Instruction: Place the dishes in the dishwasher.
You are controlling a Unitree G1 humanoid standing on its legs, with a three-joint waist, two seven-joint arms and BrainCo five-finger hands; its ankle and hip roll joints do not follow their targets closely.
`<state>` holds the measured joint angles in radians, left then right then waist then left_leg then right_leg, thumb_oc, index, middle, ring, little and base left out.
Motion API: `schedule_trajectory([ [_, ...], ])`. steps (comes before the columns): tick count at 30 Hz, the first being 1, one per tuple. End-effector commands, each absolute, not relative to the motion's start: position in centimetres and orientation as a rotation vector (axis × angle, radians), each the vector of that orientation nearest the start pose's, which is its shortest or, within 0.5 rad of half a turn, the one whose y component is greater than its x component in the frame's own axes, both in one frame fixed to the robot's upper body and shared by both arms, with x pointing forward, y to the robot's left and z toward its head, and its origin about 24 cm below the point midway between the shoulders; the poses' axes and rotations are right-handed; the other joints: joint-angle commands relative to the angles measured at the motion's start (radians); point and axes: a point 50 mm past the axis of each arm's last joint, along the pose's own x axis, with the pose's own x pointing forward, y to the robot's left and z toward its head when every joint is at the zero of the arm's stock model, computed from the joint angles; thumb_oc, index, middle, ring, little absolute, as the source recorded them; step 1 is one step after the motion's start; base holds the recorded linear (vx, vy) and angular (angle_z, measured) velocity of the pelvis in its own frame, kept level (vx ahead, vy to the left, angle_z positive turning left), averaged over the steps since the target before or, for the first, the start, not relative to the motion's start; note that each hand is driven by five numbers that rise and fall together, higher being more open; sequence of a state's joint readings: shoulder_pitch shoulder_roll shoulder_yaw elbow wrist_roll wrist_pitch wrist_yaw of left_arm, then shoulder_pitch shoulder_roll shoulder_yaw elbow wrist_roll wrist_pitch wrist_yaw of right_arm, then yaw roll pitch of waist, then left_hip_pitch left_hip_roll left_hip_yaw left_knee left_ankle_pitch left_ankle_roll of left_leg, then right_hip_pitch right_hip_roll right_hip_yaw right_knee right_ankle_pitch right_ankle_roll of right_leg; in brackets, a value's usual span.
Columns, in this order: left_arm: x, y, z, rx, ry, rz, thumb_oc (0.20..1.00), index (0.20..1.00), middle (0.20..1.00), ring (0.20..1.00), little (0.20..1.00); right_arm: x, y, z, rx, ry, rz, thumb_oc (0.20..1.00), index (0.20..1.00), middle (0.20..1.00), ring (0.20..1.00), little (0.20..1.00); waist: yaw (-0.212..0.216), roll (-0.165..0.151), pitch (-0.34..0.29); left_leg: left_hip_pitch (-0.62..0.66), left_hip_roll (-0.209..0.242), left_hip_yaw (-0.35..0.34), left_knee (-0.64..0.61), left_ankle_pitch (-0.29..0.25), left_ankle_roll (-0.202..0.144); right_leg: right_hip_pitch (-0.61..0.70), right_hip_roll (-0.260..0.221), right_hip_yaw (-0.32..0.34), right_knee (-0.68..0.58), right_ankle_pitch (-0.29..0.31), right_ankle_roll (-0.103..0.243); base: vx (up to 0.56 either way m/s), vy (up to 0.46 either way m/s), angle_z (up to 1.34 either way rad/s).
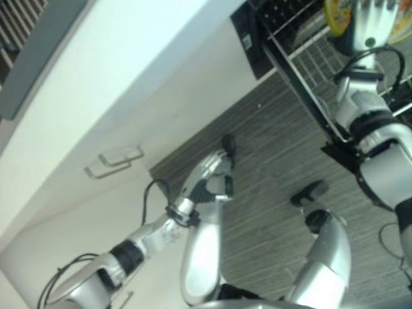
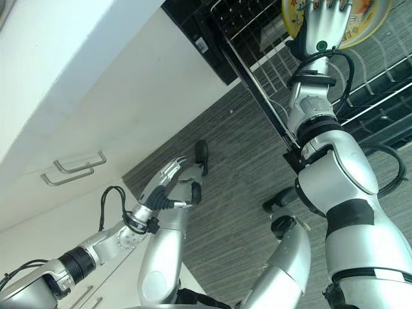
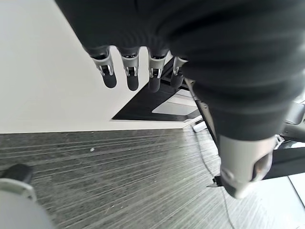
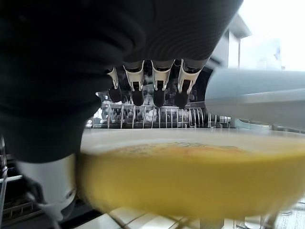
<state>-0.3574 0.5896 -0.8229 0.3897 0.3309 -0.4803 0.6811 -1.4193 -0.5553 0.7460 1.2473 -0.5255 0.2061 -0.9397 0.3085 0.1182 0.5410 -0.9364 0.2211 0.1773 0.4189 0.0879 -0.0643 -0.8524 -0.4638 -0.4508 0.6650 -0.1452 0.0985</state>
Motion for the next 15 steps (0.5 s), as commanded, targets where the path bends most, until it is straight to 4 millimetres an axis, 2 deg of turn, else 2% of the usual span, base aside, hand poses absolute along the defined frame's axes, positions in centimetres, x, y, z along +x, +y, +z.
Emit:
schedule_trajectory([
  [1, 24.8, 10.9, 4.4, 0.719, -0.619, -0.367, 1.0, 1.0, 1.0, 1.0, 1.0, 40.5, -22.4, 27.6, -1.541, -0.588, -0.853, 1.0, 1.0, 1.0, 1.0, 1.0, 0.023, 0.063, -0.021, -0.005, -0.008, -0.07, -0.012, -0.034, -0.013, 0.006, -0.003, 0.025, -0.008, 0.104, 0.066, 0.0, 0.0, 0.0],
  [7, 24.9, 10.6, 4.2, 0.724, -0.603, -0.375, 1.0, 1.0, 1.0, 1.0, 1.0, 40.8, -22.0, 26.4, -1.427, -0.543, -0.817, 1.0, 1.0, 1.0, 1.0, 1.0, 0.021, 0.068, -0.021, 0.019, -0.002, -0.062, -0.02, -0.032, -0.015, 0.02, -0.006, 0.028, -0.009, 0.108, 0.066, 0.0, 0.0, 0.0],
  [9, 24.9, 10.6, 4.0, 0.73, -0.591, -0.374, 1.0, 1.0, 1.0, 1.0, 1.0, 40.7, -22.0, 25.9, -1.241, -0.537, -0.82, 1.0, 1.0, 1.0, 1.0, 1.0, 0.017, 0.068, -0.021, 0.037, 0.002, -0.058, -0.028, -0.031, -0.016, 0.033, -0.004, 0.033, -0.012, 0.107, 0.063, 0.0, 0.0, 0.0],
  [10, 24.9, 10.4, 3.7, 0.734, -0.57, -0.372, 1.0, 1.0, 1.0, 1.0, 1.0, 40.7, -20.5, 25.6, -1.047, -0.613, -0.774, 1.0, 1.0, 1.0, 1.0, 1.0, 0.011, 0.068, -0.021, 0.061, 0.006, -0.055, -0.031, -0.034, -0.018, 0.049, -0.001, 0.04, -0.013, 0.105, 0.06, 0.0, 0.0, 0.0],
  [15, 25.2, 10.3, 2.8, 0.763, -0.5, -0.346, 1.0, 1.0, 1.0, 1.0, 1.0, 40.1, -17.6, 24.1, -0.723, -0.68, -0.77, 1.0, 1.0, 1.0, 1.0, 1.0, -0.02, 0.052, -0.021, 0.153, 0.017, -0.031, -0.042, -0.052, -0.025, 0.111, 0.001, 0.054, -0.027, 0.099, 0.056, -0.02, 0.049, -0.05],
])
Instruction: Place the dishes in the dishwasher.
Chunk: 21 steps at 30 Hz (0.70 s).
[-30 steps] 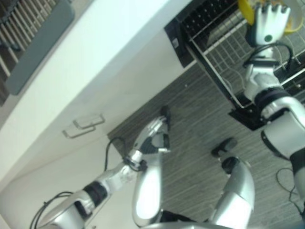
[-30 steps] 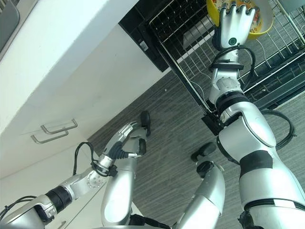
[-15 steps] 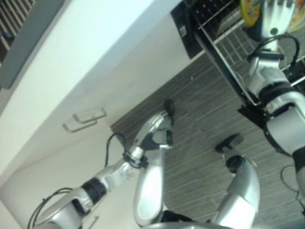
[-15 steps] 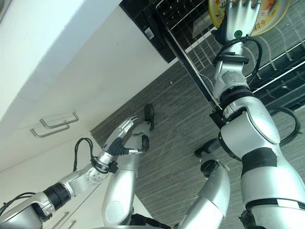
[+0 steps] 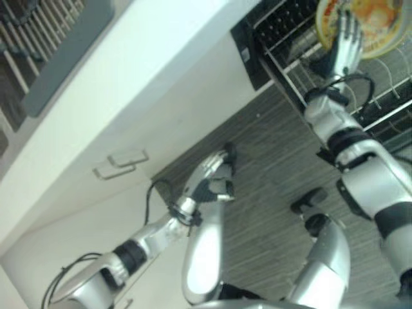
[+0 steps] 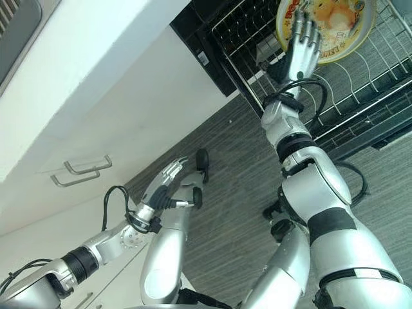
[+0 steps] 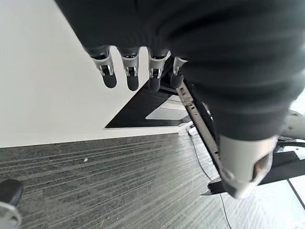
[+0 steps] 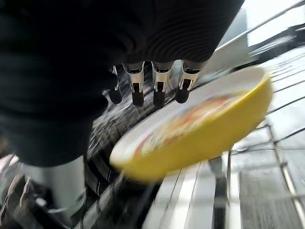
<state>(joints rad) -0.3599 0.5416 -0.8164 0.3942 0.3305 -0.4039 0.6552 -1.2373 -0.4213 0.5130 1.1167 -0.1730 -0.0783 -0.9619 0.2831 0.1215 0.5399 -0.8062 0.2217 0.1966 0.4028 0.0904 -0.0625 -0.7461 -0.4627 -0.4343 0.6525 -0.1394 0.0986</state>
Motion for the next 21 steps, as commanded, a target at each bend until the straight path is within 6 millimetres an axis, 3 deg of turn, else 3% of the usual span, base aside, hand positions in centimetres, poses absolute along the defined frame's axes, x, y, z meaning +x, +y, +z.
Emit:
schedule_trajectory([
  [1, 25.1, 10.3, 2.2, 0.779, -0.465, -0.333, 1.0, 1.0, 1.0, 1.0, 1.0, 39.8, -16.4, 23.6, -0.665, -0.691, -0.741, 1.0, 1.0, 1.0, 1.0, 1.0, -0.01, 0.04, -0.02, 0.064, 0.022, -0.035, -0.029, -0.063, -0.03, 0.034, -0.002, 0.04, -0.022, 0.094, 0.057, -0.04, 0.063, -0.18],
  [3, 25.1, 11.0, 0.6, 0.799, -0.372, -0.287, 1.0, 1.0, 1.0, 1.0, 1.0, 39.0, -13.9, 22.4, -0.606, -0.692, -0.673, 1.0, 1.0, 1.0, 1.0, 1.0, -0.04, 0.022, -0.02, 0.167, 0.028, 0.001, -0.037, -0.081, -0.033, 0.111, -0.011, 0.042, -0.033, 0.09, 0.06, -0.04, 0.088, -0.2],
  [6, 25.1, 11.7, -1.0, 0.839, -0.281, -0.285, 1.0, 1.0, 1.0, 1.0, 1.0, 38.0, -12.5, 20.9, -0.551, -0.672, -0.631, 1.0, 1.0, 1.0, 1.0, 1.0, -0.069, -0.001, -0.02, 0.267, 0.035, 0.035, -0.041, -0.096, -0.031, 0.194, -0.014, 0.047, -0.046, 0.089, 0.06, 0.0, 0.018, -0.26],
  [9, 25.2, 12.2, -2.1, 0.862, -0.21, -0.287, 1.0, 1.0, 1.0, 1.0, 1.0, 37.4, -11.6, 20.6, -0.523, -0.688, -0.592, 1.0, 1.0, 1.0, 1.0, 1.0, -0.089, -0.015, -0.02, 0.331, 0.042, 0.053, -0.044, -0.101, -0.031, 0.249, -0.012, 0.05, -0.06, 0.088, 0.06, 0.01, -0.015, -0.22],
  [11, 24.3, 12.8, -4.7, 0.875, -0.052, -0.31, 1.0, 1.0, 1.0, 1.0, 1.0, 36.4, -10.8, 20.7, -0.466, -0.72, -0.547, 1.0, 1.0, 1.0, 1.0, 1.0, -0.117, -0.031, -0.02, 0.44, 0.046, 0.079, -0.051, -0.108, -0.031, 0.347, -0.012, 0.047, -0.088, 0.087, 0.058, 0.03, -0.032, -0.2],
  [16, 22.6, 14.5, -8.0, 0.853, 0.24, -0.324, 1.0, 1.0, 1.0, 1.0, 1.0, 35.0, -10.5, 21.1, -0.319, -0.736, -0.486, 1.0, 1.0, 1.0, 1.0, 1.0, -0.163, -0.056, -0.02, 0.595, 0.062, 0.118, -0.066, -0.118, -0.037, 0.5, 0.005, 0.045, -0.144, 0.084, 0.049, 0.07, -0.051, -0.19],
  [21, 19.2, 16.3, -11.3, 0.679, 0.546, -0.276, 1.0, 1.0, 1.0, 1.0, 1.0, 33.5, -13.3, 20.6, -0.252, -0.714, -0.48, 1.0, 1.0, 1.0, 1.0, 1.0, -0.194, -0.08, -0.097, 0.724, 0.06, 0.14, -0.135, -0.112, -0.048, 0.642, 0.042, 0.033, -0.265, 0.101, 0.043, 0.14, -0.091, -0.08],
])
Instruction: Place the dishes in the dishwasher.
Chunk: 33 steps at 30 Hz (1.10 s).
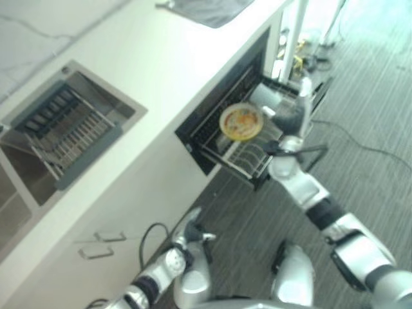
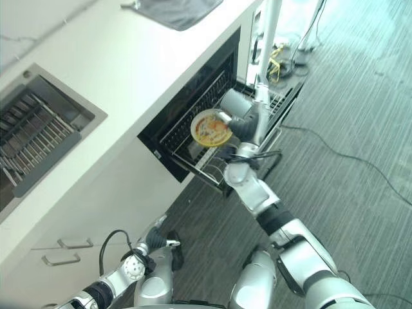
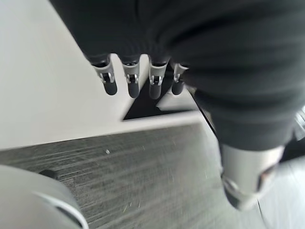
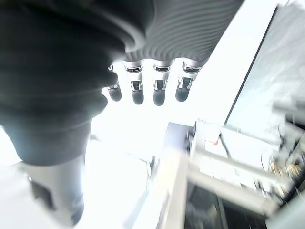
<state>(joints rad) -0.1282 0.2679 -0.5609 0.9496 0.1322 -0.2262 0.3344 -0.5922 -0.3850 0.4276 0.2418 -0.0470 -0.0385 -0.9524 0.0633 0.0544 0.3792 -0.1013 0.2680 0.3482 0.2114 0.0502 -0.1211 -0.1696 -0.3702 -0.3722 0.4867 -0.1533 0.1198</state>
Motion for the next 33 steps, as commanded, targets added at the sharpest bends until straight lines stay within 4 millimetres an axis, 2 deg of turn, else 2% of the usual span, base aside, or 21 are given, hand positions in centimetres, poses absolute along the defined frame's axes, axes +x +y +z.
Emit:
schedule_trajectory([
  [1, 17.8, 17.0, -12.3, 0.587, 0.641, -0.229, 1.0, 1.0, 1.0, 1.0, 1.0, 32.8, -14.8, 20.2, -0.252, -0.725, -0.503, 1.0, 1.0, 1.0, 1.0, 1.0, 0.017, -0.021, 0.034, 0.059, 0.013, -0.007, 0.017, -0.064, 0.006, 0.108, -0.035, -0.034, -0.149, 0.124, 0.025, 0.16, -0.124, -0.12],
  [3, 15.7, 18.0, -13.5, 0.479, 0.757, -0.151, 1.0, 1.0, 1.0, 1.0, 1.0, 31.6, -17.3, 19.8, -0.278, -0.739, -0.558, 1.0, 1.0, 1.0, 1.0, 1.0, 0.002, -0.031, -0.01, 0.104, 0.015, 0.002, -0.028, -0.052, -0.002, 0.155, -0.014, -0.035, -0.208, 0.137, 0.033, 0.15, -0.124, -0.06],
  [6, 13.8, 19.2, -14.3, 0.431, 0.845, -0.095, 1.0, 1.0, 1.0, 1.0, 1.0, 29.9, -20.1, 19.5, -0.26, -0.735, -0.477, 1.0, 1.0, 1.0, 1.0, 1.0, -0.015, -0.045, -0.063, 0.144, 0.022, 0.012, -0.058, -0.045, -0.008, 0.194, 0.007, -0.035, -0.255, 0.144, 0.042, 0.12, -0.117, -0.05],
  [7, 12.7, 20.0, -14.7, 0.416, 0.899, -0.074, 1.0, 1.0, 1.0, 1.0, 1.0, 28.7, -22.6, 18.6, -0.224, -0.686, -0.514, 1.0, 1.0, 1.0, 1.0, 1.0, -0.029, -0.053, -0.095, 0.168, 0.028, 0.021, -0.073, -0.043, -0.009, 0.214, 0.016, -0.035, -0.276, 0.146, 0.049, 0.12, -0.135, -0.05],
  [10, 11.5, 20.3, -15.1, 0.406, 0.957, -0.08, 1.0, 1.0, 1.0, 1.0, 1.0, 28.0, -25.0, 17.0, -0.169, -0.606, -0.578, 1.0, 1.0, 1.0, 1.0, 1.0, -0.036, -0.059, -0.116, 0.188, 0.024, 0.023, -0.083, -0.047, -0.006, 0.234, 0.024, -0.037, -0.29, 0.144, 0.052, 0.05, -0.092, -0.05],
  [13, 10.3, 20.3, -15.5, 0.428, 1.012, -0.107, 1.0, 1.0, 1.0, 1.0, 1.0, 27.5, -27.1, 14.0, -0.078, -0.478, -0.647, 1.0, 1.0, 1.0, 1.0, 1.0, -0.04, -0.063, -0.134, 0.207, 0.02, 0.03, -0.087, -0.054, 0.002, 0.252, 0.032, -0.041, -0.295, 0.136, 0.051, 0.08, -0.082, -0.03],
  [17, 9.7, 20.1, -15.9, 0.51, 1.066, -0.198, 1.0, 1.0, 1.0, 1.0, 1.0, 27.3, -29.4, 7.5, 0.151, -0.192, -0.768, 1.0, 1.0, 1.0, 1.0, 1.0, -0.027, -0.061, -0.143, 0.229, 0.017, 0.036, -0.081, -0.064, 0.012, 0.28, 0.037, -0.059, -0.291, 0.125, 0.046, 0.11, -0.104, 0.04],
  [18, 9.8, 20.1, -15.9, 0.524, 1.067, -0.217, 1.0, 1.0, 1.0, 1.0, 1.0, 27.3, -29.6, 6.5, 0.171, -0.155, -0.773, 1.0, 1.0, 1.0, 1.0, 1.0, -0.023, -0.059, -0.143, 0.231, 0.014, 0.035, -0.083, -0.064, 0.013, 0.285, 0.037, -0.064, -0.29, 0.124, 0.045, 0.14, -0.099, 0.06],
  [19, 9.9, 20.0, -15.9, 0.55, 1.077, -0.257, 1.0, 1.0, 1.0, 1.0, 1.0, 27.3, -29.5, 4.4, 0.225, -0.074, -0.761, 1.0, 1.0, 1.0, 1.0, 1.0, -0.011, -0.053, -0.143, 0.235, 0.008, 0.028, -0.086, -0.065, 0.017, 0.292, 0.039, -0.071, -0.287, 0.118, 0.044, 0.13, -0.061, 0.11],
  [20, 10.0, 20.0, -15.9, 0.564, 1.081, -0.277, 1.0, 1.0, 1.0, 1.0, 1.0, 27.4, -29.3, 3.4, 0.239, -0.027, -0.742, 1.0, 1.0, 1.0, 1.0, 1.0, -0.004, -0.05, -0.141, 0.232, 0.004, 0.021, -0.084, -0.066, 0.018, 0.293, 0.041, -0.075, -0.281, 0.113, 0.043, 0.14, -0.049, 0.16],
  [24, 11.3, 20.0, -15.6, 0.605, 1.051, -0.344, 1.0, 1.0, 1.0, 1.0, 1.0, 28.8, -27.6, 1.2, 0.327, 0.094, -0.658, 1.0, 1.0, 1.0, 1.0, 1.0, 0.034, -0.033, -0.112, 0.175, -0.007, -0.025, -0.026, -0.083, 0.025, 0.261, 0.019, -0.093, -0.214, 0.091, 0.034, 0.07, 0.0, 0.28],
  [28, 13.7, 19.5, -14.8, 0.616, 0.977, -0.366, 1.0, 1.0, 1.0, 1.0, 1.0, 31.8, -25.3, 1.9, 0.394, 0.134, -0.502, 1.0, 1.0, 1.0, 1.0, 1.0, 0.069, -0.015, -0.053, 0.085, -0.009, -0.07, 0.02, -0.083, 0.019, 0.197, -0.017, -0.109, -0.161, 0.089, 0.035, -0.06, 0.026, 0.37],
  [33, 16.2, 18.6, -13.7, 0.616, 0.877, -0.378, 1.0, 1.0, 1.0, 1.0, 1.0, 34.8, -24.0, 3.8, 0.432, 0.137, -0.308, 1.0, 1.0, 1.0, 1.0, 1.0, 0.106, 0.014, 0.022, -0.023, -0.006, -0.117, 0.071, -0.067, 0.007, 0.107, -0.06, -0.108, -0.087, 0.086, 0.033, -0.13, 0.08, 0.23],
])
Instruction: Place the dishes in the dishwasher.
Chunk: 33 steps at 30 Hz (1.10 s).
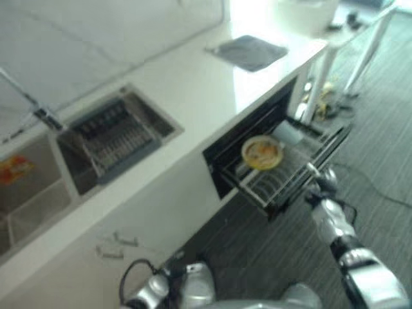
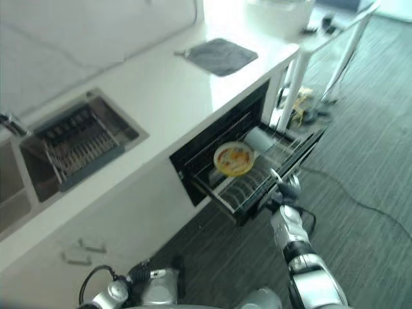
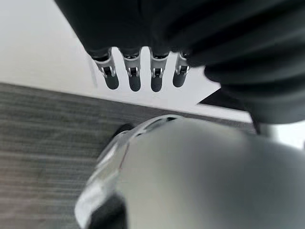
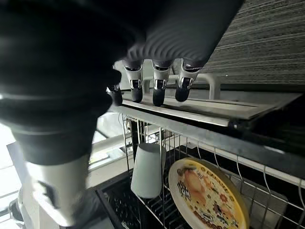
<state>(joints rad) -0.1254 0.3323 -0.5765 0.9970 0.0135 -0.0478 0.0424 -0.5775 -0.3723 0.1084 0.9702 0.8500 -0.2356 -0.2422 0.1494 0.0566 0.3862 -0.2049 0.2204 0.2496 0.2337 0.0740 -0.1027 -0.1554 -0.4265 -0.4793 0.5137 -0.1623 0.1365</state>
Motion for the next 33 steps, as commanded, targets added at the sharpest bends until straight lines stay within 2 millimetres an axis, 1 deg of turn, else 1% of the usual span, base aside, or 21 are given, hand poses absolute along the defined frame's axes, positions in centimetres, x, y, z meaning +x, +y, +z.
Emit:
schedule_trajectory([
  [1, 16.5, 18.5, -13.5, 0.614, 0.867, -0.379, 1.0, 1.0, 1.0, 1.0, 1.0, 35.1, -24.0, 4.2, 0.434, 0.129, -0.29, 1.0, 1.0, 1.0, 1.0, 1.0, 0.024, 0.015, 0.021, 0.069, 0.04, -0.023, 0.054, -0.09, -0.011, 0.081, -0.008, 0.0, -0.104, 0.093, 0.017, -0.08, 0.119, 0.23],
  [3, 18.5, 18.0, -12.4, 0.622, 0.785, -0.408, 1.0, 1.0, 1.0, 1.0, 1.0, 37.5, -23.6, 7.8, 0.407, 0.067, -0.178, 1.0, 1.0, 1.0, 1.0, 1.0, 0.054, 0.041, 0.066, 0.001, 0.032, -0.044, 0.084, -0.08, -0.01, 0.005, -0.05, -0.002, -0.026, 0.086, 0.017, -0.13, 0.18, 0.13],
  [4, 19.1, 17.9, -11.9, 0.621, 0.759, -0.415, 1.0, 1.0, 1.0, 1.0, 1.0, 38.2, -23.4, 9.0, 0.404, 0.043, -0.157, 1.0, 1.0, 1.0, 1.0, 1.0, 0.061, 0.047, 0.079, -0.021, 0.03, -0.047, 0.095, -0.078, -0.01, -0.019, -0.063, -0.001, -0.002, 0.082, 0.016, -0.1, 0.128, 0.14],
  [5, 19.5, 17.7, -11.7, 0.62, 0.743, -0.417, 1.0, 1.0, 1.0, 1.0, 1.0, 38.5, -23.3, 9.7, 0.406, 0.03, -0.147, 1.0, 1.0, 1.0, 1.0, 1.0, 0.064, 0.049, 0.086, -0.032, 0.029, -0.048, 0.1, -0.077, -0.01, -0.032, -0.069, 0.0, 0.011, 0.08, 0.016, -0.08, 0.114, 0.33],
  [6, 20.3, 17.5, -11.1, 0.62, 0.699, -0.424, 1.0, 1.0, 1.0, 1.0, 1.0, 39.2, -23.1, 11.3, 0.398, 0.004, -0.128, 1.0, 1.0, 1.0, 1.0, 1.0, 0.072, 0.059, 0.099, -0.05, 0.024, -0.051, 0.103, -0.073, -0.009, -0.055, -0.081, 0.0, 0.034, 0.076, 0.016, -0.07, 0.1, 0.37],
  [9, 21.5, 17.3, -10.0, 0.623, 0.637, -0.434, 1.0, 1.0, 1.0, 1.0, 1.0, 40.2, -22.8, 13.9, 0.376, -0.03, -0.099, 1.0, 1.0, 1.0, 1.0, 1.0, 0.083, 0.069, 0.124, -0.079, 0.016, -0.053, 0.106, -0.065, -0.006, -0.098, -0.098, 0.011, 0.068, 0.071, 0.016, -0.05, 0.105, 0.21],
  [10, 21.8, 17.3, -9.8, 0.618, 0.624, -0.433, 1.0, 1.0, 1.0, 1.0, 1.0, 40.4, -22.7, 14.4, 0.368, -0.037, -0.096, 1.0, 1.0, 1.0, 1.0, 1.0, 0.086, 0.07, 0.129, -0.086, 0.015, -0.053, 0.106, -0.062, -0.006, -0.107, -0.099, 0.015, 0.073, 0.07, 0.016, -0.03, 0.157, 0.24],
  [11, 22.2, 17.1, -9.2, 0.625, 0.57, -0.445, 1.0, 1.0, 1.0, 1.0, 1.0, 40.9, -22.8, 16.2, 0.333, -0.063, -0.083, 1.0, 1.0, 1.0, 1.0, 1.0, 0.097, 0.076, 0.134, -0.114, 0.012, -0.058, 0.102, -0.053, -0.004, -0.141, -0.104, 0.022, 0.086, 0.07, 0.016, -0.01, 0.144, 0.2],
  [13, 22.4, 17.1, -8.9, 0.632, 0.548, -0.452, 1.0, 1.0, 1.0, 1.0, 1.0, 41.1, -22.8, 17.1, 0.308, -0.077, -0.074, 1.0, 1.0, 1.0, 1.0, 1.0, 0.105, 0.077, 0.134, -0.125, 0.009, -0.06, 0.096, -0.048, -0.003, -0.155, -0.107, 0.025, 0.09, 0.071, 0.017, 0.01, 0.142, 0.1],
  [14, 22.3, 17.2, -8.8, 0.634, 0.527, -0.449, 1.0, 1.0, 1.0, 1.0, 1.0, 41.3, -22.7, 18.3, 0.265, -0.091, -0.054, 1.0, 1.0, 1.0, 1.0, 1.0, 0.116, 0.078, 0.134, -0.136, 0.005, -0.067, 0.088, -0.041, -0.002, -0.167, -0.107, 0.028, 0.092, 0.072, 0.017, 0.04, 0.159, 0.09],
  [16, 22.2, 17.3, -8.7, 0.625, 0.522, -0.447, 1.0, 1.0, 1.0, 1.0, 1.0, 41.5, -22.7, 19.2, 0.241, -0.11, -0.044, 1.0, 1.0, 1.0, 1.0, 1.0, 0.126, 0.079, 0.134, -0.149, 0.0, -0.076, 0.088, -0.039, 0.0, -0.176, -0.108, 0.031, 0.09, 0.074, 0.016, 0.04, 0.147, 0.03],
  [21, 22.2, 17.4, -8.4, 0.619, 0.495, -0.479, 1.0, 1.0, 1.0, 1.0, 1.0, 41.8, -22.6, 22.9, 0.195, -0.196, -0.007, 1.0, 1.0, 1.0, 1.0, 1.0, 0.153, 0.082, 0.134, -0.178, -0.01, -0.094, 0.073, -0.029, 0.002, -0.187, -0.116, 0.025, 0.057, 0.103, 0.023, 0.04, 0.12, 0.05],
  [22, 22.3, 17.4, -8.3, 0.623, 0.489, -0.487, 1.0, 1.0, 1.0, 1.0, 1.0, 41.9, -22.4, 23.9, 0.176, -0.219, 0.001, 1.0, 1.0, 1.0, 1.0, 1.0, 0.16, 0.082, 0.134, -0.185, -0.012, -0.097, 0.068, -0.026, 0.002, -0.189, -0.117, 0.022, 0.045, 0.112, 0.026, 0.05, 0.105, 0.1],
  [25, 22.4, 17.7, -7.9, 0.642, 0.472, -0.497, 1.0, 1.0, 1.0, 1.0, 1.0, 41.8, -22.3, 26.9, 0.143, -0.292, 0.02, 1.0, 1.0, 1.0, 1.0, 1.0, 0.18, 0.071, 0.134, -0.212, -0.012, -0.105, 0.06, -0.02, 0.001, -0.191, -0.125, 0.01, 0.002, 0.147, 0.038, 0.06, 0.091, 0.13],
  [26, 22.5, 17.8, -7.8, 0.642, 0.469, -0.494, 1.0, 1.0, 1.0, 1.0, 1.0, 41.8, -22.3, 27.3, 0.141, -0.301, 0.022, 1.0, 1.0, 1.0, 1.0, 1.0, 0.183, 0.068, 0.134, -0.216, -0.012, -0.107, 0.058, -0.019, 0.001, -0.189, -0.125, 0.008, -0.008, 0.154, 0.041, 0.08, 0.082, 0.19],
  [27, 22.5, 18.1, -7.7, 0.642, 0.469, -0.484, 1.0, 1.0, 1.0, 1.0, 1.0, 41.7, -22.4, 28.3, 0.144, -0.322, 0.027, 1.0, 1.0, 1.0, 1.0, 1.0, 0.19, 0.062, 0.134, -0.222, -0.013, -0.111, 0.051, -0.016, 0.0, -0.184, -0.123, 0.002, -0.032, 0.169, 0.047, 0.06, 0.047, 0.19],
  [30, 22.4, 18.7, -7.7, 0.632, 0.48, -0.452, 1.0, 1.0, 1.0, 1.0, 1.0, 41.5, -22.6, 29.5, 0.161, -0.365, 0.043, 1.0, 1.0, 1.0, 1.0, 1.0, 0.204, 0.05, 0.134, -0.237, -0.017, -0.128, 0.046, -0.017, 0.0, -0.175, -0.118, -0.008, -0.074, 0.192, 0.057, 0.06, 0.006, 0.09],
  [32, 22.2, 19.7, -7.7, 0.624, 0.488, -0.408, 1.0, 1.0, 1.0, 1.0, 1.0, 41.2, -21.9, 31.1, 0.221, -0.451, 0.107, 1.0, 1.0, 1.0, 1.0, 1.0, 0.22, 0.036, 0.134, -0.251, -0.02, -0.153, 0.049, -0.021, 0.0, -0.157, -0.111, -0.025, -0.125, 0.222, 0.071, 0.06, -0.038, 0.16],
  [33, 22.1, 20.0, -7.7, 0.626, 0.489, -0.4, 1.0, 1.0, 1.0, 1.0, 1.0, 41.1, -21.6, 31.4, 0.251, -0.477, 0.137, 1.0, 1.0, 1.0, 1.0, 1.0, 0.224, 0.032, 0.134, -0.252, -0.02, -0.157, 0.05, -0.023, 0.0, -0.151, -0.11, -0.03, -0.133, 0.226, 0.074, 0.06, -0.035, 0.1],
])
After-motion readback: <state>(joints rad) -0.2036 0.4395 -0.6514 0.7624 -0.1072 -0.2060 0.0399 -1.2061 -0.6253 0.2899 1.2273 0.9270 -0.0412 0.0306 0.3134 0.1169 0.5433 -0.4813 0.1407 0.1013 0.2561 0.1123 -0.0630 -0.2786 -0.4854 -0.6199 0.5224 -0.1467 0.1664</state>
